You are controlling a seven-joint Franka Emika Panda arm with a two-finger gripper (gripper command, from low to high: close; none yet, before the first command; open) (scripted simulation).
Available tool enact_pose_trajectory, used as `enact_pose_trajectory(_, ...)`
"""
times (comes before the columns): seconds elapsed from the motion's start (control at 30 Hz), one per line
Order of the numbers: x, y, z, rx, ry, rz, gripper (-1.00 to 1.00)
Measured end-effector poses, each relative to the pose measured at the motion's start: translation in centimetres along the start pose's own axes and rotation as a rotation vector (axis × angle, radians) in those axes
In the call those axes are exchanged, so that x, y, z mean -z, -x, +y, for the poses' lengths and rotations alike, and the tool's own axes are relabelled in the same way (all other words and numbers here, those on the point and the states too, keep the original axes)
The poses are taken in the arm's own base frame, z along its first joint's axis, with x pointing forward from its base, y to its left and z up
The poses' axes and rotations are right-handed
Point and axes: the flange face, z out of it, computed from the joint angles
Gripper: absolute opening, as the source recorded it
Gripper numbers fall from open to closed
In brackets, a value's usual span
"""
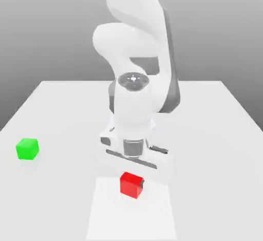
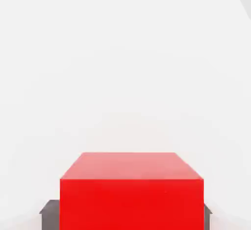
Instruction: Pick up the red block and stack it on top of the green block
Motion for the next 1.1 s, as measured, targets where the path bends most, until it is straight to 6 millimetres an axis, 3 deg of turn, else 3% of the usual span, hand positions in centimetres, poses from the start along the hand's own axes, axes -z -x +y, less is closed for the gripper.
enact_pose_trajectory(0.1,0.5,0.0,-0.1,0.0,0.001,0.0,-1.0)
enact_pose_trajectory(0.3,5.4,0.1,0.0,0.002,0.001,0.001,-1.0)
enact_pose_trajectory(0.53,7.1,-8.6,3.1,-0.441,0.001,0.002,-1.0)
enact_pose_trajectory(0.8,8.2,-18.2,10.2,-1.019,0.0,0.003,-1.0)
enact_pose_trajectory(1.1,9.6,-25.9,22.0,-1.677,-0.001,0.003,-1.0)
